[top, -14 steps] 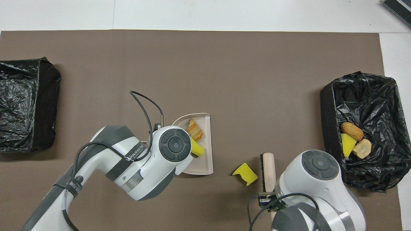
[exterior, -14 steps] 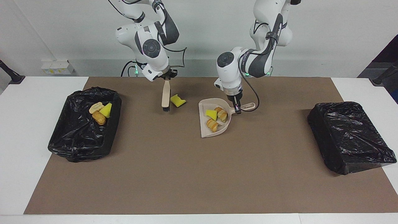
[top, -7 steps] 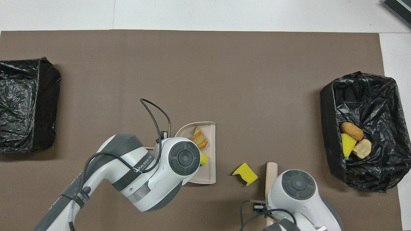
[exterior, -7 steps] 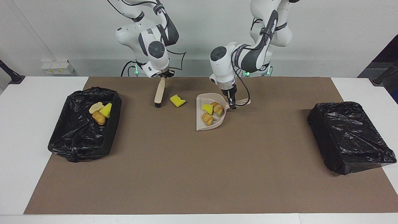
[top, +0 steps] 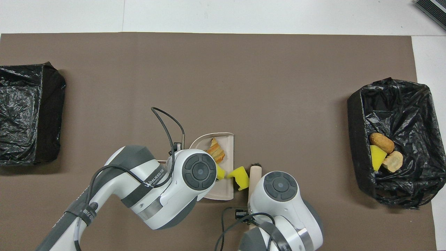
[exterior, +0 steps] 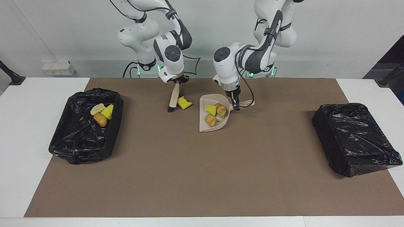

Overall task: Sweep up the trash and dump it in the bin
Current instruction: 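Sweep the last yellow sponge into the dustpan with the right gripper, then carry the dustpan to the black bag and tip it with the left gripper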

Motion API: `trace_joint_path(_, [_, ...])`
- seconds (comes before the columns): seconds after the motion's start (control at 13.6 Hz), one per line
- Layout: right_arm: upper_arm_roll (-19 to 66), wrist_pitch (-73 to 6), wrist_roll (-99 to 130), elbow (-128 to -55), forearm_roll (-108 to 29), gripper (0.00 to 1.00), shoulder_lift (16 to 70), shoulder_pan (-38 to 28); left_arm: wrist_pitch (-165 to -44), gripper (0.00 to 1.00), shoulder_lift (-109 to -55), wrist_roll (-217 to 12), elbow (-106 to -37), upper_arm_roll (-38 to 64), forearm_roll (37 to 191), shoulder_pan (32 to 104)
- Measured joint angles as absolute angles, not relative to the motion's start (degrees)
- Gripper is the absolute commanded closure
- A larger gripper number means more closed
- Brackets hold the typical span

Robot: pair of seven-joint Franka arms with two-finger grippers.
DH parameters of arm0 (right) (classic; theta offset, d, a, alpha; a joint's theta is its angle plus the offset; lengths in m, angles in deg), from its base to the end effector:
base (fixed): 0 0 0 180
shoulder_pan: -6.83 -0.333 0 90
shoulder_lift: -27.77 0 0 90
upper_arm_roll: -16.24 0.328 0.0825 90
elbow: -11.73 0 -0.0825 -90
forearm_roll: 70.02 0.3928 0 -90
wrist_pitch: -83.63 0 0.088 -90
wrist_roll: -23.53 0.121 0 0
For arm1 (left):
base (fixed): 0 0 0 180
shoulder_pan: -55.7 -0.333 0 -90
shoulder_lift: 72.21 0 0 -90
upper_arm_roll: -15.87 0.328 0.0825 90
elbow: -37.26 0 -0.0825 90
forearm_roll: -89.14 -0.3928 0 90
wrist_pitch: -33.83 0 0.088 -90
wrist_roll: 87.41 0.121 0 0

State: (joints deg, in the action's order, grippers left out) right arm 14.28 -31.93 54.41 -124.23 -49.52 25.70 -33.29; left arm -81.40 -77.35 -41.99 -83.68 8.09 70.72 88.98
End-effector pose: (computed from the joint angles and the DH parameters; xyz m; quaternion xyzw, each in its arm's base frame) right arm 0.3459 0.3035 0.3116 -0.9759 0.0394 0.2124 0.0321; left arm 0.4250 -0.3394 0.3554 -0.6604 0.7334 0.0974 0.1281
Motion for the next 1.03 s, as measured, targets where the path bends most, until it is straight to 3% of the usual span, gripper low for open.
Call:
trace_joint_path(0.37, [14.45, -30.82, 43.45, -114.75, -45.30, 1.00, 31.16, -35.68, -81.87, 1.00, -77.35, -41.98, -83.87, 8.39, 70.72, 88.84])
trace_joint_path(0.74, [13.69, -21.70, 42.18, -114.09, -46.19, 1.00, 30.76, -33.23, -84.72, 1.00, -77.36, -41.90, -84.54, 8.49, 70.72, 88.19])
trace_joint_path(1.03, [13.45, -14.21, 41.98, -113.47, -50.19, 1.00, 25.89, -27.49, -86.46, 1.00, -77.64, -41.95, -84.60, 8.63, 70.91, 86.80])
